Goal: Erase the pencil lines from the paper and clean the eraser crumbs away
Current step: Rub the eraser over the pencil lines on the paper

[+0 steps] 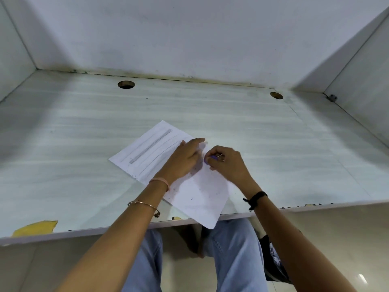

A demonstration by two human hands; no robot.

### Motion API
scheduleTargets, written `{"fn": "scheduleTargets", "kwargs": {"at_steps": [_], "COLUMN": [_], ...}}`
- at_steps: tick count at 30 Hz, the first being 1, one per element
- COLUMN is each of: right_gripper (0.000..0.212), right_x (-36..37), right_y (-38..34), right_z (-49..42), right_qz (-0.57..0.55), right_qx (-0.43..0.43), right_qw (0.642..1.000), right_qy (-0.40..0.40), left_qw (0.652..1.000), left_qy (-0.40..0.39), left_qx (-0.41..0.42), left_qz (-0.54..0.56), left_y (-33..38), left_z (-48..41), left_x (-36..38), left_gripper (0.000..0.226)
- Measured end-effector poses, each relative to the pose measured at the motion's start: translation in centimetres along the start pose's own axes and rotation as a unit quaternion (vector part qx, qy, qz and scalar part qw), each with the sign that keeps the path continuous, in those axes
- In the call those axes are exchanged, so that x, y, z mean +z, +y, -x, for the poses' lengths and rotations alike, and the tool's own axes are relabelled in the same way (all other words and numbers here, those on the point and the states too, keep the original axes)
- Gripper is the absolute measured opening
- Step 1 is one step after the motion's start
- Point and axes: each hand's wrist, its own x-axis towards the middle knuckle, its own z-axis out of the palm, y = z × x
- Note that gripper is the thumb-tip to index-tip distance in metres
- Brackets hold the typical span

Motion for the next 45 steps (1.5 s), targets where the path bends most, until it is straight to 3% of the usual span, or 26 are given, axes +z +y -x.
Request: {"fn": "scheduleTargets", "kwargs": {"at_steps": [4, 7, 9, 12, 15, 20, 26, 31, 35, 40, 43, 45], "right_gripper": [0.004, 0.004, 0.003, 0.002, 0.007, 0.017, 0.016, 0.013, 0.013, 0.01, 0.008, 0.009], "right_x": [1.0, 1.2, 1.3, 1.5, 2.2, 3.2, 3.1, 3.5, 2.9, 3.0, 2.5, 2.9], "right_y": [0.7, 1.0, 1.0, 0.4, -1.2, -2.5, -3.4, -3.7, -3.6, -4.3, -3.7, -3.9], "right_z": [-0.2, -0.8, -1.2, -1.3, 0.0, 2.7, 2.6, 3.2, 1.2, 2.3, 0.6, 0.9], "right_qz": [0.032, 0.055, 0.061, 0.027, 0.006, 0.016, 0.042, 0.08, 0.105, 0.131, 0.114, 0.122], "right_qx": [-0.016, -0.02, -0.017, -0.007, -0.021, -0.05, -0.063, -0.096, -0.081, -0.109, -0.088, -0.091], "right_qw": [0.999, 0.996, 0.995, 0.996, 1.0, 0.992, 0.992, 0.98, 0.987, 0.965, 0.984, 0.984], "right_qy": [0.037, 0.066, 0.079, 0.083, 0.021, -0.111, -0.099, -0.158, -0.086, -0.197, -0.103, -0.089], "left_qw": [0.987, 0.979, 0.975, 0.95, 0.935, 0.934, 0.936, 0.926, 0.936, 0.927, 0.936, 0.936], "left_qy": [0.015, 0.016, -0.013, -0.063, -0.074, -0.063, -0.054, -0.049, -0.043, -0.047, -0.044, -0.043], "left_qx": [0.032, 0.028, -0.004, -0.04, -0.049, -0.043, -0.025, -0.012, -0.019, -0.017, -0.02, -0.022], "left_qz": [-0.158, -0.199, -0.22, -0.302, -0.344, -0.349, -0.347, -0.374, -0.35, -0.371, -0.348, -0.349], "left_y": [-0.6, -1.3, -1.8, -2.3, -2.4, -2.4, -2.6, -3.1, -2.7, -2.8, -2.6, -2.6], "left_z": [2.5, 5.3, 7.0, 8.0, 7.9, 7.9, 8.0, 7.8, 8.0, 7.9, 8.0, 8.0], "left_x": [-2.1, -2.9, -3.0, -2.7, -2.4, -1.8, -2.3, -2.1, -2.2, -2.2, -2.2, -2.2], "left_gripper": [0.04, 0.04, 0.055, 0.094, 0.099, 0.115, 0.11, 0.118, 0.11, 0.111, 0.11, 0.11]}}
